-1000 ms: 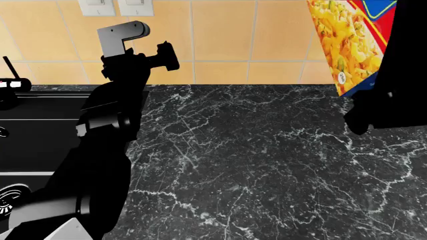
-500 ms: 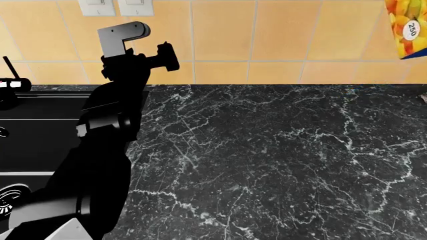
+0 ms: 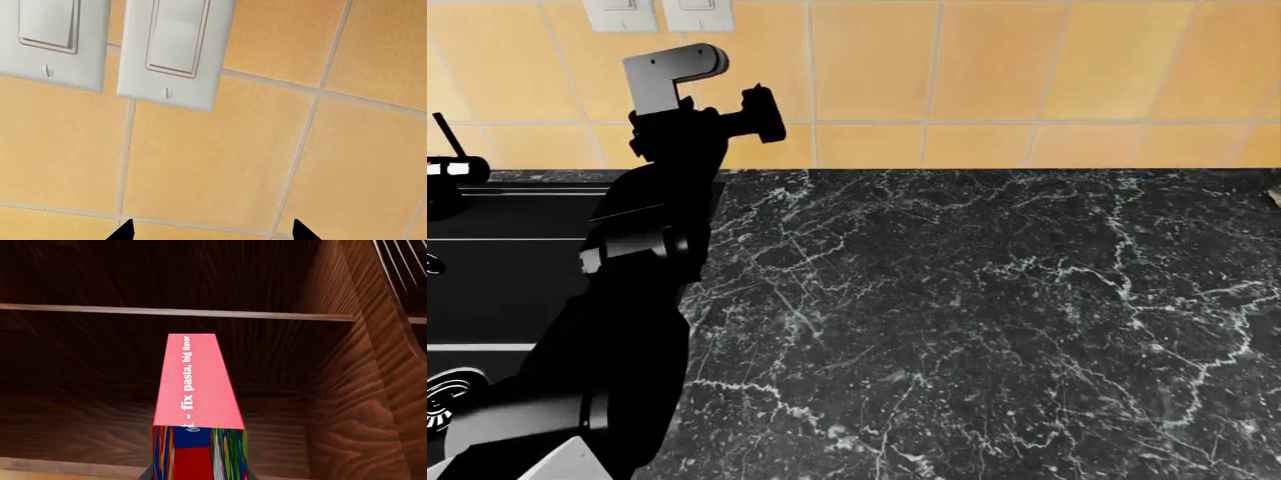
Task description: Pick the salsa and boxed food from the counter and place them in the cabinets closest to them.
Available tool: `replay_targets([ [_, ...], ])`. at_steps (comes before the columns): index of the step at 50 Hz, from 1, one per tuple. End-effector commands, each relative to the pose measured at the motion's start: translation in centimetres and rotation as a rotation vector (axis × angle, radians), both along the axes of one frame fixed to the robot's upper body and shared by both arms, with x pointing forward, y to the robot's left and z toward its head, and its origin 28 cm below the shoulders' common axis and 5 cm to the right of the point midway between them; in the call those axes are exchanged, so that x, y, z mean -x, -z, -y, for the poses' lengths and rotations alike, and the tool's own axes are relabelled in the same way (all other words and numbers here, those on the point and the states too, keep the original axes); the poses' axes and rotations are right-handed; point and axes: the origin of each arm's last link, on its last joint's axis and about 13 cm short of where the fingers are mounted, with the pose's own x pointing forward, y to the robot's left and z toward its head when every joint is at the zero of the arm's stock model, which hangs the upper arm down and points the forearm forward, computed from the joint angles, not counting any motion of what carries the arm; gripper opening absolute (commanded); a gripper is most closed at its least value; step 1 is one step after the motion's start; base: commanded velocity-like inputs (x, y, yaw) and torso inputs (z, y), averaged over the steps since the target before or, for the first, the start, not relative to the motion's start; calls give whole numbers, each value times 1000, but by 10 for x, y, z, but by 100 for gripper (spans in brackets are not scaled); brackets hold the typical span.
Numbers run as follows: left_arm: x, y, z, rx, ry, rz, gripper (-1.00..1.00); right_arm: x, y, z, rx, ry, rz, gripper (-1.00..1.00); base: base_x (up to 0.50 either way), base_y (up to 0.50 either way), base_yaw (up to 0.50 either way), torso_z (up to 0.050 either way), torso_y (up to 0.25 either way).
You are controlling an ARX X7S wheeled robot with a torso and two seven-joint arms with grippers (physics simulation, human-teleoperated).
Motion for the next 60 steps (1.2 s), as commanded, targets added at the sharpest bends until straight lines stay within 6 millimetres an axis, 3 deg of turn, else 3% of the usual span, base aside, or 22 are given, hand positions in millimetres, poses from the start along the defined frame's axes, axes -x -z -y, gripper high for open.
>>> replay_targets([
  [1,0,-1,0,-3,-1,-2,100,-6,-30,-6,-7,26,59,-100,0,0,0,0,0],
  [9,0,0,0,-4,-3,-4,100,-16,-56,-13,-13,57,48,-100,0,0,0,0,0],
  [15,0,0,0,-1,-3,-6,100,-34,-82,-20,-19,73,-121,-100,0,0,0,0,0],
  [24,0,-1,0,-3,-3,-7,100,-60,-104,-21,-8,155,-291,-100,0,0,0,0,0],
  [39,0,0,1,-13,-7,-7,100,-80,-142,-23,-45,185,-381,-100,0,0,0,0,1],
  [48,0,0,1,-16,-5,-9,100,-95,-154,-22,-84,135,-520,-100,0,0,0,0,0],
  [60,0,0,1,-17,-3,-11,100,-157,-140,-12,-142,93,-749,-100,3,0,1,0,1],
])
